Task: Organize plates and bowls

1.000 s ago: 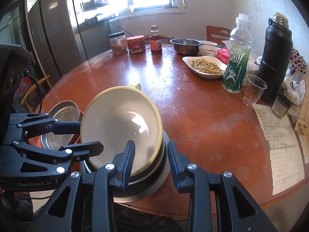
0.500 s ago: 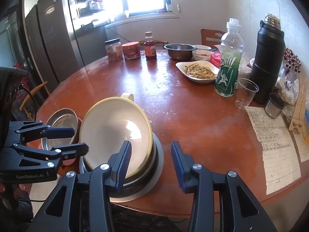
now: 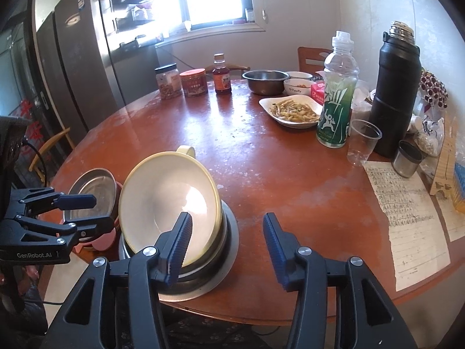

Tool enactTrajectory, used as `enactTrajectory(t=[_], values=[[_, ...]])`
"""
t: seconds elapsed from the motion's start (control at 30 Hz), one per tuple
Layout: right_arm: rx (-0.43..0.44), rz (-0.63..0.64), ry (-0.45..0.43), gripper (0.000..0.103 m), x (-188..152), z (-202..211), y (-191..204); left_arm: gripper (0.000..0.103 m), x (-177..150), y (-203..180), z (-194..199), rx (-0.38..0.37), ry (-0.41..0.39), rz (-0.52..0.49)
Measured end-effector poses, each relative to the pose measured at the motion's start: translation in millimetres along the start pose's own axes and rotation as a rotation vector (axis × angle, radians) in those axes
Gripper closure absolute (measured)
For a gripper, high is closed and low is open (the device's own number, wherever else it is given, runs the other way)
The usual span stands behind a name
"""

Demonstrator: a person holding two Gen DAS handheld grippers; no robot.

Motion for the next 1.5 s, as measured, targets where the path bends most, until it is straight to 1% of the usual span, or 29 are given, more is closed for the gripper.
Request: enactTrajectory(t=[0.07, 0.37, 0.47, 0.7, 0.87, 1.07, 1.2, 1.33, 1.37, 1.5], values=[[0.006, -0.008, 0.005, 0.05, -1.5, 0.1, -3.0, 0.044, -3.8, 2.3, -0.6, 0.004, 0.004, 0.006], [0.05, -0.056, 0.022, 0.05, -11.7, -2.9, -19.7, 0.044, -21.8, -2.9, -15.6, -0.028, 0.055, 0.023], [0.079, -0.082, 0.024, 0.05, -15.5, -3.6, -26.6, 0.044, -23.9, -3.2, -21.3, -0.041, 0.071, 0.035], [0.092, -0.106, 0.056, 0.05, -26.9, -12.1, -38.8, 0.044, -26.3, -5.1, -31.2, -0.073, 0.095, 0.066], [0.118, -0.099, 0.086, 0.051, -32.5, -21.4, -36.5, 0.044, -24.5, -2.7, -34.3, -0.1, 0.092, 0.106], [0.156, -0.081, 0.119, 0.056, -35.2, -34.1, -28.6, 0.044, -24.5, -10.0, -35.7, -0.145, 0.091, 0.121], [0.169, -0.07, 0.129, 0.057, -34.4, -39.2, -25.3, 0.044, -25.4, -17.2, -39.5, -0.145, 0.103, 0.114], [0.174, -0.059, 0.139, 0.058, -33.6, -43.1, -22.8, 0.046, -25.6, -13.7, -43.7, -0.156, 0.114, 0.15], [0.174, -0.058, 0.14, 0.059, -34.1, -43.6, -22.8, 0.048, -25.5, -13.8, -44.7, -0.157, 0.117, 0.154], [0.181, -0.056, 0.145, 0.061, -33.5, -48.0, -24.3, 0.049, -22.8, -14.7, -47.2, -0.179, 0.119, 0.165]])
Point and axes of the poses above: each gripper's, at about its wrist camera, not at the fingertips, and z roughly against the way its jaws point, y to its left, x to its top, the point moved 8 cm from there along -z, roughly the way its jaws point, and after that the axes turned 14 degrees about y, right-handed, at the moved point
